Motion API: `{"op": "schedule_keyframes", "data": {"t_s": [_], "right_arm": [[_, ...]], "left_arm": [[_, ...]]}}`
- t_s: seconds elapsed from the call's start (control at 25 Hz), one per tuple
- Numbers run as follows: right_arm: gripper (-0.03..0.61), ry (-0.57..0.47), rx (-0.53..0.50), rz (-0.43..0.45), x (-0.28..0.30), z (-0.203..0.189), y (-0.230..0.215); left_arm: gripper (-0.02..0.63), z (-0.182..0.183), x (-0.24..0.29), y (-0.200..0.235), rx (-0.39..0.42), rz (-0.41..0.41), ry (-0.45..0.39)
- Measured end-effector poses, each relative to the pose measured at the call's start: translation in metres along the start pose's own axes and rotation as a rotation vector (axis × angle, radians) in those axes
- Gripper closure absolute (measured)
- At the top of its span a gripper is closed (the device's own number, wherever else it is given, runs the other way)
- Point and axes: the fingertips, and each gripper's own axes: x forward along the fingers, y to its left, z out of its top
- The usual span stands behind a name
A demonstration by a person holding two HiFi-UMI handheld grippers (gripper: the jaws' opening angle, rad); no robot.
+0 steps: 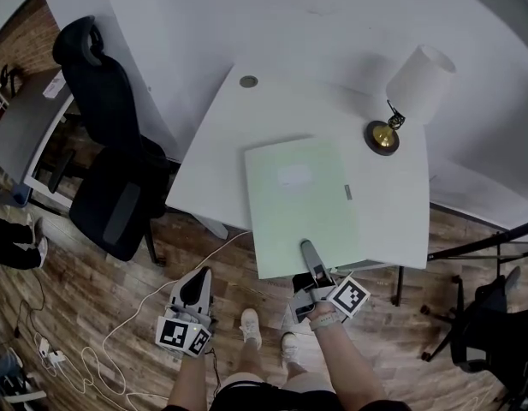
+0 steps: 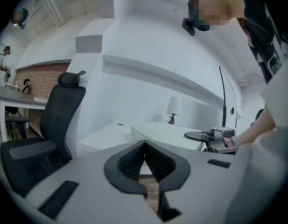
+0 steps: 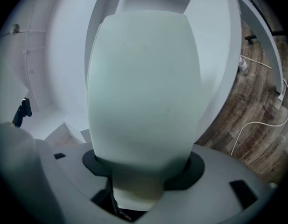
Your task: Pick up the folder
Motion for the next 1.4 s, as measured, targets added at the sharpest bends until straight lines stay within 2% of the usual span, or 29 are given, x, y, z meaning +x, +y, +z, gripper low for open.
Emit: {"op": "schedule_keyframes", "data": {"t_s": [0.12, 0.44, 0.96, 1.4], "right_arm": [[0.287, 0.015, -0.076, 0.032, -0.001, 0.009, 0.015], [0.288, 0.011, -0.153, 0.06, -0.016, 0.031, 0.039], [0.29, -0.026, -0.227, 0.112, -0.048, 0.056, 0.073], [0.29, -0.009, -0.263, 0.121, -0.068, 0.063, 0.091]], "left_arm": [[0.6, 0.008, 0.001, -0.006, 0.009, -0.005, -0.015], [0.6, 0.021, -0.006, -0.021, 0.018, -0.004, -0.041], [0.6, 0.041, -0.028, -0.029, 0.053, 0.014, -0.087], [0.6, 0.059, -0.046, -0.028, 0.072, 0.046, -0.117]]}}
